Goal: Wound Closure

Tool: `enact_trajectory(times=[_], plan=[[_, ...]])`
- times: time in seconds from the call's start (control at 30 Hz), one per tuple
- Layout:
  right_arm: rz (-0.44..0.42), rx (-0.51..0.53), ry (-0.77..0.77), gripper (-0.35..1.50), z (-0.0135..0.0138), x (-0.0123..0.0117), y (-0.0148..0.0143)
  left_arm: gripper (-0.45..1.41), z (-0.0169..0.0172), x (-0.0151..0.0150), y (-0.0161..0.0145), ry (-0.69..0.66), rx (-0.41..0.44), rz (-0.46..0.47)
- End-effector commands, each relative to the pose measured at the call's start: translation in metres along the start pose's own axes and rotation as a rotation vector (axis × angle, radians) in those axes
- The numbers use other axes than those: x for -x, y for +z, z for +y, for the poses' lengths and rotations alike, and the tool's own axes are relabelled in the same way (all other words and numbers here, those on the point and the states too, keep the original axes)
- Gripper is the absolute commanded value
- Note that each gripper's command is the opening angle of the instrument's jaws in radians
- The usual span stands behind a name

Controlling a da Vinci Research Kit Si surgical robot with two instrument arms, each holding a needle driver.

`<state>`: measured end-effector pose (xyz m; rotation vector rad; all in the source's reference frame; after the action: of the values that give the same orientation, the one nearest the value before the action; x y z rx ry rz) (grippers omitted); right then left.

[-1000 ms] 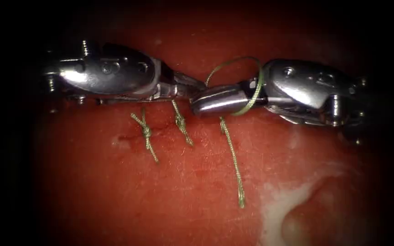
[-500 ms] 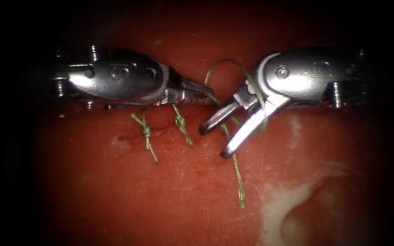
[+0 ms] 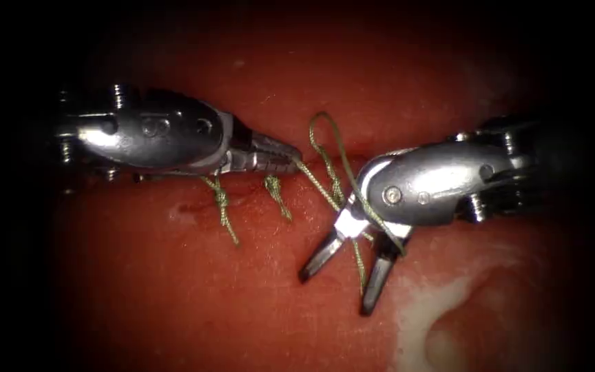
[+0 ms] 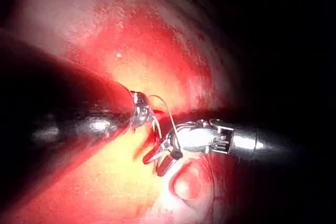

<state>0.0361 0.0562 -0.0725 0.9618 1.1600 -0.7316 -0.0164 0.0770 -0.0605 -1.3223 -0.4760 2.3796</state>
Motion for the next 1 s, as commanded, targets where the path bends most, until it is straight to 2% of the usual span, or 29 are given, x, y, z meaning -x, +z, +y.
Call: enact_trajectory(times=[0.03,0.47,0.63,0.67,0.73,0.83,0.97,1.0], plan=[[-0.020,-0.013,0.003,0.63,0.0003,0.0008,0.0011,-0.35,0.0002,0.0003,0.0006,0.002,0.000,-0.006],[-0.107,-0.065,0.014,0.78,-0.0012,0.0018,0.0008,-0.35,0.0014,0.0017,0.0004,0.005,0.000,-0.022],[-0.131,-0.074,0.009,0.61,-0.0008,0.0021,0.0015,-0.35,0.0016,0.0018,0.0003,-0.001,0.001,-0.022],[-0.152,-0.076,0.011,0.37,-0.0007,0.0024,0.0019,-0.35,0.0017,0.0019,0.0002,0.000,0.002,-0.022],[-0.195,-0.136,0.004,-0.35,-0.0008,0.0034,0.0023,-0.35,0.0020,0.0020,-0.0001,-0.004,0.004,-0.022],[-0.268,-0.178,-0.017,-0.35,-0.0008,0.0046,0.0025,-0.35,0.0023,0.0020,-0.0002,-0.003,0.006,-0.022],[-0.280,-0.182,-0.024,-0.35,-0.0009,0.0052,0.0025,-0.35,0.0025,0.0020,-0.0003,-0.003,0.007,-0.022],[-0.293,-0.150,-0.018,-0.35,-0.0006,0.0052,0.0022,-0.35,0.0026,0.0020,-0.0003,-0.003,0.007,-0.022]])
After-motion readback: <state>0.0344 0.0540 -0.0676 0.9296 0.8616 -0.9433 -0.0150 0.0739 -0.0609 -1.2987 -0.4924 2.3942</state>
